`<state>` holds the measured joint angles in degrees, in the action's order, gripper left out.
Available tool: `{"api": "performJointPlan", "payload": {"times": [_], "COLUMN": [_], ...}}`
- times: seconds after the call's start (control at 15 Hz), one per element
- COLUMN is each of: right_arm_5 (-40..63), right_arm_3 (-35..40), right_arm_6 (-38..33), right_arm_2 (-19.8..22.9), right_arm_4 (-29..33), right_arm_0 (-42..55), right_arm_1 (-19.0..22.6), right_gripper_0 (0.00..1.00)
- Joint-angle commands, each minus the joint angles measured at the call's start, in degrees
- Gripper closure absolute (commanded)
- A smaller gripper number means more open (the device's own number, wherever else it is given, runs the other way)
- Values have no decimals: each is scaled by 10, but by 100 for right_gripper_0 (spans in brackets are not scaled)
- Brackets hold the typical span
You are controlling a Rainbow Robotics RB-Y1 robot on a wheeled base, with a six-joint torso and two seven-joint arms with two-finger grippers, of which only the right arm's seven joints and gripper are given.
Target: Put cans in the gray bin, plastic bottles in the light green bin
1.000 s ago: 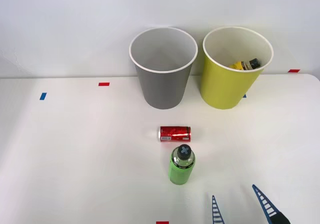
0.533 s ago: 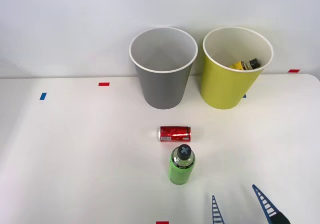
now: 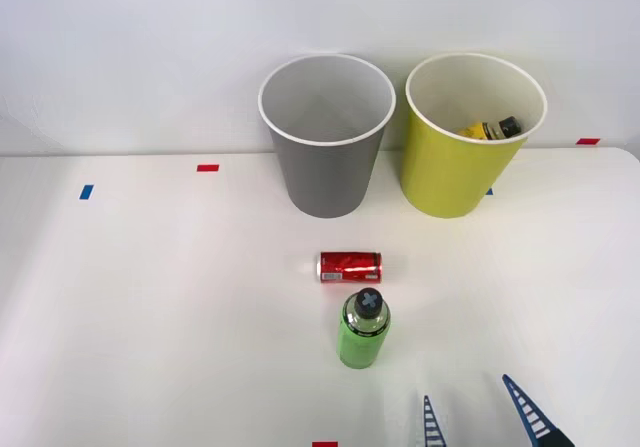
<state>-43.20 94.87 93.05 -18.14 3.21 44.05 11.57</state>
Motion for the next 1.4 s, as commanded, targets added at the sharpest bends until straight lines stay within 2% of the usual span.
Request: {"api": "performJointPlan", "payload": {"times": [0.07, 0.13, 0.27, 0.33, 0.47, 0.53, 0.73, 0.93, 1.13, 1.4], "right_arm_5": [17, 47, 57, 47, 22, 7, -23, -49, -49, -49], "right_arm_3": [37, 64, 78, 79, 79, 79, 79, 79, 79, 79], "right_arm_6": [18, 22, 35, 63, 166, 203, 304, 375, 425, 433], "right_arm_2": [-63, -85, -116, -130, -172, -200, -269, -310, -333, -386], "right_arm_4": [-80, -112, -160, -175, -233, -280, -381, -441, -460, -499], "right_arm_0": [-26, -38, -59, -71, -99, -114, -149, -174, -193, -251], "right_arm_1": [83, 124, 178, 201, 239, 254, 277, 287, 291, 313], "right_gripper_0": [0, 0, 0, 0, 0, 0, 0, 0, 0, 0]}}
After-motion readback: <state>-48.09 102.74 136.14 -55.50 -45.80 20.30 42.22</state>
